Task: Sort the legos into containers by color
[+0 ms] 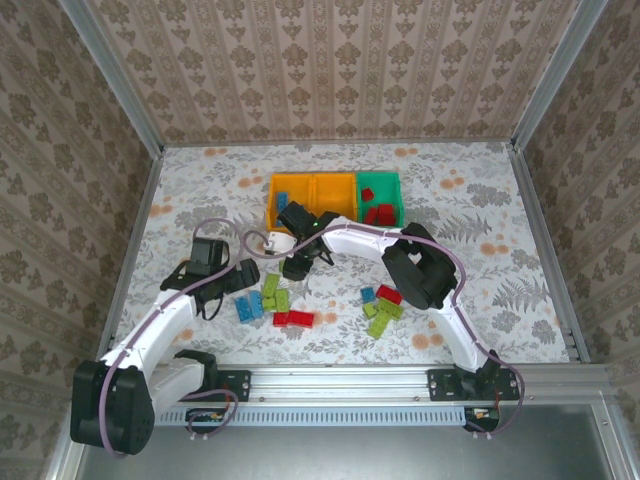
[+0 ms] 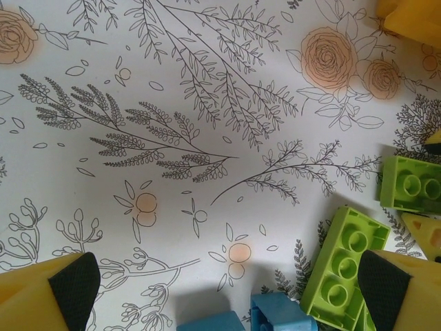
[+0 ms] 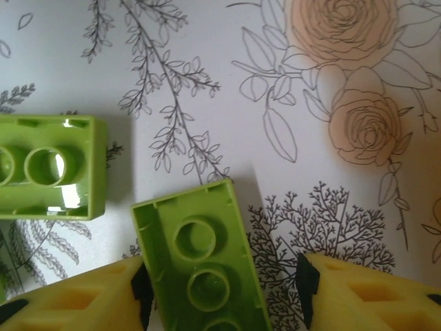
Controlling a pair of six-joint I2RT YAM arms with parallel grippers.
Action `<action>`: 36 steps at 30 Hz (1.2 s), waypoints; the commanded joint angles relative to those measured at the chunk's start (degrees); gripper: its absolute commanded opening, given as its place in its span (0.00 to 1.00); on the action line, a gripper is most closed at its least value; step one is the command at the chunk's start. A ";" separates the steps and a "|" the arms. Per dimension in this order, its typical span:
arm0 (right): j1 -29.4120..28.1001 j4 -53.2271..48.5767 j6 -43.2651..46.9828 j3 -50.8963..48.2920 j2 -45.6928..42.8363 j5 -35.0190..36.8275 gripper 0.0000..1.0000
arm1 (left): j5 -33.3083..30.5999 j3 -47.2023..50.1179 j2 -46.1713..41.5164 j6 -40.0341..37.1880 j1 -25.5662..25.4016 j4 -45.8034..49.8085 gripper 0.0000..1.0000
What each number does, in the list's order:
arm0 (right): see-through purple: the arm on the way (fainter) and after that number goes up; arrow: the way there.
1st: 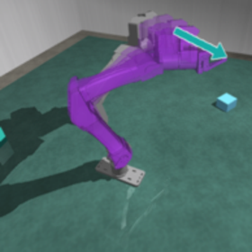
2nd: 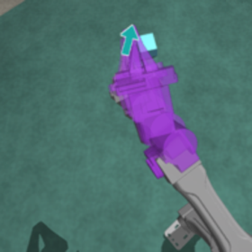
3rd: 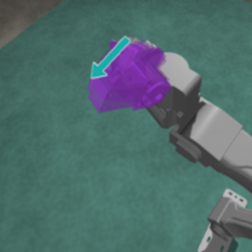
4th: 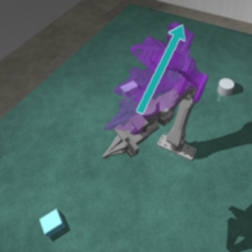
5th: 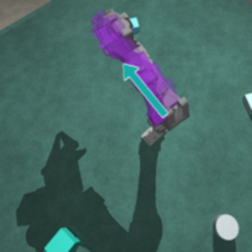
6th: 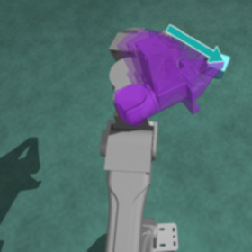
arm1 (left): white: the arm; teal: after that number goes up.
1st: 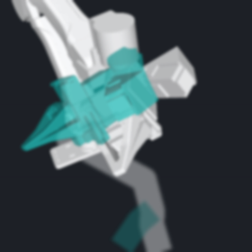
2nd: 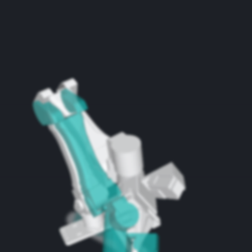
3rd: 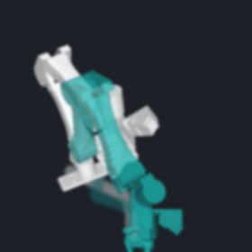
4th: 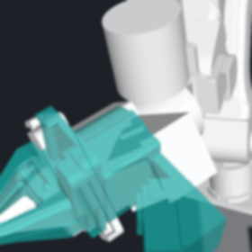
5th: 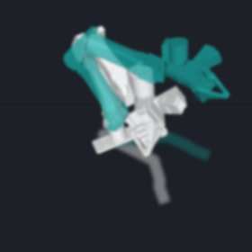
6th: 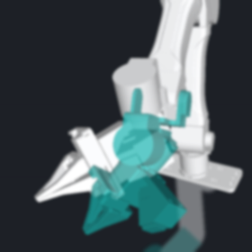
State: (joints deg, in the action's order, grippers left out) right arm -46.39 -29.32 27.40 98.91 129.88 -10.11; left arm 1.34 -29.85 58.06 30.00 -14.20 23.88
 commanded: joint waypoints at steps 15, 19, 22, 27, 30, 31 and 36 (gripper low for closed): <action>2.52 9.85 -11.35 -13.38 -12.41 -5.13 0.33 | -0.14 0.33 -1.55 -1.60 -0.42 0.84 1.00; 3.66 11.06 -18.12 -13.63 -17.50 -1.93 0.32 | -2.03 -1.23 0.28 -3.03 -4.05 0.58 1.00; 5.95 10.71 -24.34 -12.81 -19.54 3.15 0.32 | -3.26 -3.03 3.28 -4.16 -6.96 0.18 1.00; 11.32 7.82 -36.94 -9.88 -18.51 9.67 0.31 | -4.35 -7.47 10.52 -6.21 -10.55 0.12 1.00; 13.35 4.94 -41.83 -6.54 -15.46 11.29 0.31 | -3.59 -9.79 14.57 -7.21 -11.60 -0.06 1.00; 13.81 3.75 -42.95 -5.14 -14.14 11.70 0.31 | -3.18 -10.48 15.84 -7.55 -11.64 -0.25 1.00; 15.17 -3.56 -47.60 2.83 -7.86 13.62 0.33 | -1.39 -13.11 21.09 -8.29 -11.61 -0.63 1.00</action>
State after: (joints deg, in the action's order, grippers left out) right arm -30.98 -25.76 -14.39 97.93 118.87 0.97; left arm -1.08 -40.93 77.43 23.66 -25.65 23.53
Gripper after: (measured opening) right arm 0.335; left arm 0.998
